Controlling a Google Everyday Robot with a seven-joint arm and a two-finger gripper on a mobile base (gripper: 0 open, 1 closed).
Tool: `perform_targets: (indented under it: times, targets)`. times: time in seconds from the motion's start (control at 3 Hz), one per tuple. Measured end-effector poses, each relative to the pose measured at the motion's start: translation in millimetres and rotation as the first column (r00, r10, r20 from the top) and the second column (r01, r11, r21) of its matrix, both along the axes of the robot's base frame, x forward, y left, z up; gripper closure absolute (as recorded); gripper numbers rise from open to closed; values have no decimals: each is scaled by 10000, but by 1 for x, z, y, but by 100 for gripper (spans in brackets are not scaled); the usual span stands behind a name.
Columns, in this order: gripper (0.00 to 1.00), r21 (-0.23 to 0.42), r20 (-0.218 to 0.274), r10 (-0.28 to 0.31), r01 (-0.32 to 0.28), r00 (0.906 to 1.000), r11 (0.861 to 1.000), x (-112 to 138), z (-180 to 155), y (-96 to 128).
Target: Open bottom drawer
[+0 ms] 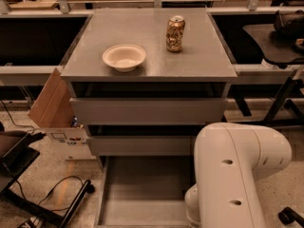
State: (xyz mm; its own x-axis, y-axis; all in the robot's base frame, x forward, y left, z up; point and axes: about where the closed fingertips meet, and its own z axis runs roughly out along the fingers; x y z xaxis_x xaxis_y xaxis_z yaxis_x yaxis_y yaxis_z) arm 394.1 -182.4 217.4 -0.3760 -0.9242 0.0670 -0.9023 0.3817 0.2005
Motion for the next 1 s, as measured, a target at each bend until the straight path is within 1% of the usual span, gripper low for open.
perform_targets:
  times: [0.33,0.67,1.0]
  targets:
    - [99,-215,-779,-831,816,9935,9964,-60,19,1]
    - [77,-466,-1269,-892,839,9879,9954,-92,21,-8]
    - [80,-634,-1037,-50,-16,9946,9980,-73,27,8]
